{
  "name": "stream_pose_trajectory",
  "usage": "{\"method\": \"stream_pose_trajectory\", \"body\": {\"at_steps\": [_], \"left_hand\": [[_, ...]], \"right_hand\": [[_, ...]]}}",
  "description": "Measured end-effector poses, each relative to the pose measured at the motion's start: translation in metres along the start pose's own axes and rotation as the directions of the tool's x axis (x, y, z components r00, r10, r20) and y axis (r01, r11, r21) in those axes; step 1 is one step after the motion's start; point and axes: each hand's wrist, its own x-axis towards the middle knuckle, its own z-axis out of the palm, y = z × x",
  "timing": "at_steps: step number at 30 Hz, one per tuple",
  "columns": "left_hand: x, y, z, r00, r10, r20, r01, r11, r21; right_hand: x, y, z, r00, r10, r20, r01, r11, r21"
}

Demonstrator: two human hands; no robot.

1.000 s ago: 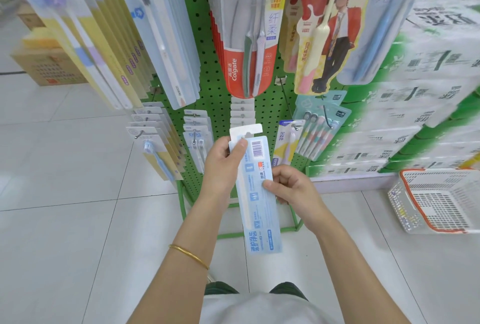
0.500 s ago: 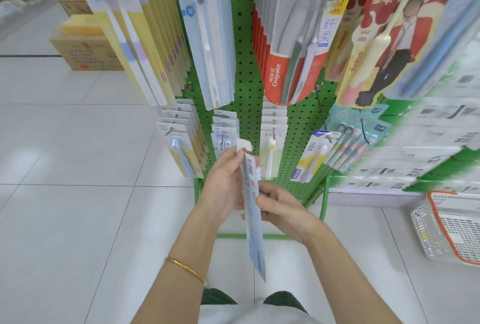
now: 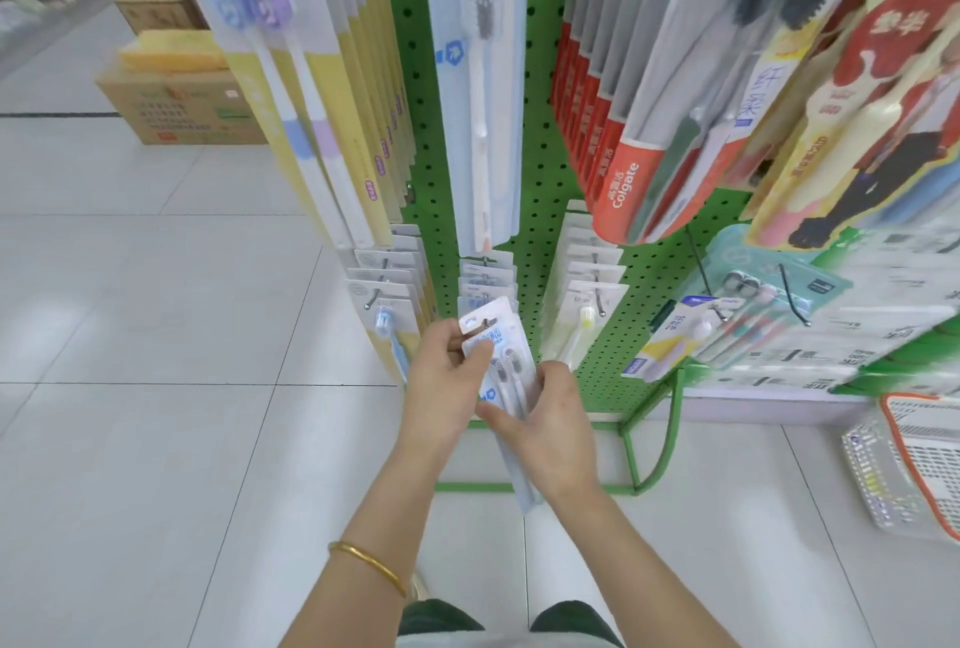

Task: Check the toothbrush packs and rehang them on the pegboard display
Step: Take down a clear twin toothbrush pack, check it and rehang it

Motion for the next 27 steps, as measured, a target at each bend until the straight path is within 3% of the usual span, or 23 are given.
{"method": "stream_pose_trajectory", "body": {"at_steps": [3, 9, 14, 17, 22, 27], "left_hand": [[0.007, -0.011, 0.0, 1.0, 0.029, -0.005, -0.029, 0.994, 0.107], [0.016, -0.021, -0.001, 0.998, 0.053, -0.032, -0.047, 0.988, 0.149], [0.023, -0.022, 0.001, 0.994, 0.097, -0.046, -0.085, 0.975, 0.205], [0.027, -0.023, 0.004, 0.991, 0.13, -0.027, -0.12, 0.966, 0.231], [0.034, -0.026, 0.006, 0.972, 0.234, 0.03, -0.231, 0.917, 0.324], [0.041, -0.029, 0.007, 0.974, 0.226, 0.028, -0.22, 0.898, 0.382]], "right_hand": [[-0.001, 0.003, 0.01, 1.0, 0.012, -0.027, -0.013, 0.999, -0.048], [0.003, 0.0, 0.021, 0.999, 0.035, -0.028, -0.037, 0.995, -0.094], [0.007, 0.003, 0.02, 0.999, 0.011, 0.051, -0.006, 0.996, -0.09], [0.008, -0.002, 0.009, 0.996, -0.072, 0.045, 0.075, 0.994, -0.074], [0.023, -0.036, -0.014, 0.938, -0.32, -0.129, 0.314, 0.947, -0.065], [0.053, -0.064, -0.025, 0.937, -0.343, -0.065, 0.323, 0.922, -0.212]]}}
